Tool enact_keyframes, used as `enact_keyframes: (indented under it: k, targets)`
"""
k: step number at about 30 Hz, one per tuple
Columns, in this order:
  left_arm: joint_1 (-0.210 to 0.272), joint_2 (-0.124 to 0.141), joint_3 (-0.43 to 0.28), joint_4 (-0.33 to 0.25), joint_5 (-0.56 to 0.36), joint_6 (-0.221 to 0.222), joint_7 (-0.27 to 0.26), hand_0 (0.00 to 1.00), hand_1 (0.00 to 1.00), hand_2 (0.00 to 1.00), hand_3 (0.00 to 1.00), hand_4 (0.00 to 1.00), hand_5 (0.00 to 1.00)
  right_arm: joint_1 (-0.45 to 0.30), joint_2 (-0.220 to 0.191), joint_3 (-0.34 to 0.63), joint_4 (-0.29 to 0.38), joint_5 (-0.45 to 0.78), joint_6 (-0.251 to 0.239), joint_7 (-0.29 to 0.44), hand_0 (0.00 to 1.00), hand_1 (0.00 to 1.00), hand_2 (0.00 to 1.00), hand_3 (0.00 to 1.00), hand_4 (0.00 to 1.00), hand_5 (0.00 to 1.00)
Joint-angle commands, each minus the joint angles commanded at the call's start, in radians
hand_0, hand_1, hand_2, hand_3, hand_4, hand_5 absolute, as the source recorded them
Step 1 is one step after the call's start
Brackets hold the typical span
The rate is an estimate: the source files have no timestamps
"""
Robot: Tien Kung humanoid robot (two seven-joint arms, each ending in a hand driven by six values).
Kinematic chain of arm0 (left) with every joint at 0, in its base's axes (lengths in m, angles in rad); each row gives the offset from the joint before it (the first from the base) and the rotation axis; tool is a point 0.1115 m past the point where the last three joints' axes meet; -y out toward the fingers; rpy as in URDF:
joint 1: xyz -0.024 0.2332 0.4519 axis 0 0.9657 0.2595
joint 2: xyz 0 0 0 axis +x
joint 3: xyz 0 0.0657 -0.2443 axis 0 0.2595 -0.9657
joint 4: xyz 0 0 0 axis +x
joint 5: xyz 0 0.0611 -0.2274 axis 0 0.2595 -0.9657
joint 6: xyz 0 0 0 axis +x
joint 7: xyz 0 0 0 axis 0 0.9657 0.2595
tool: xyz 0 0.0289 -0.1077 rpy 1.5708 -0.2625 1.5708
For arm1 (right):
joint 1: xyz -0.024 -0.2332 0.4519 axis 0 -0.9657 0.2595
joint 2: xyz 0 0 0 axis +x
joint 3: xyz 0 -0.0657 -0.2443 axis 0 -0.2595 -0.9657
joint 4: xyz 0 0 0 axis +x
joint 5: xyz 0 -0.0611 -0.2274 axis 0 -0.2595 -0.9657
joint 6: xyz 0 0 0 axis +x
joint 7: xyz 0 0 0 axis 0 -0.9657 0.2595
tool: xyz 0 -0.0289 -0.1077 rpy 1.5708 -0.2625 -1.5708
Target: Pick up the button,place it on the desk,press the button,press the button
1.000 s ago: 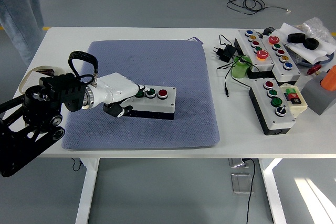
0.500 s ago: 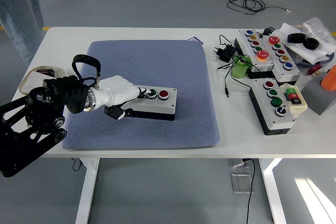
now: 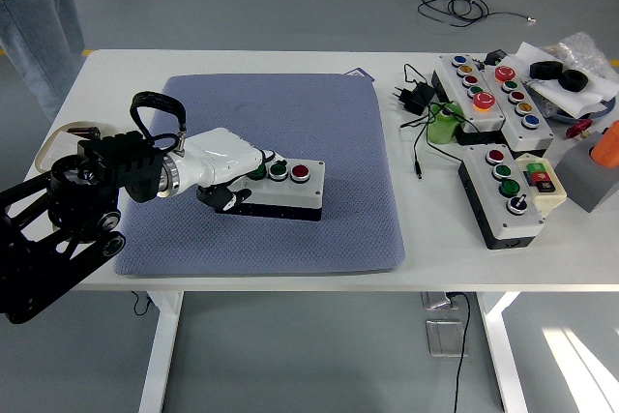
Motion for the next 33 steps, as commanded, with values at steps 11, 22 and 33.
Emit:
enact_keyframes:
  k: [11,22,33]
  targets:
    - [-0.025,-0.038,0.029,0.016,-0.001,-0.002,0.0,0.019,0.063,0.086,0.927,0.543,0.002,0.003,-0.001,0.002,0.0,0.001,0.0,0.001,0.787,0.797,0.817,0.751,0.412,0.479]
    - [-0.041,-0.053,0.041,0.07,-0.013,-0.002,-0.007,0.019,0.064,0.087,0.927,0.547,0.002,0.007,-0.002,0.003,0.0,0.001,0.001,0.002,0.787,0.797,0.817,0.751,0.412,0.479]
    - [-0.04,-0.046,0.058,0.079,-0.019,-0.004,-0.01,0.019,0.067,0.089,0.927,0.555,0.002,0.008,-0.002,0.006,0.0,-0.002,0.0,0.002,0.787,0.797,0.817,0.751,0.412,0.479]
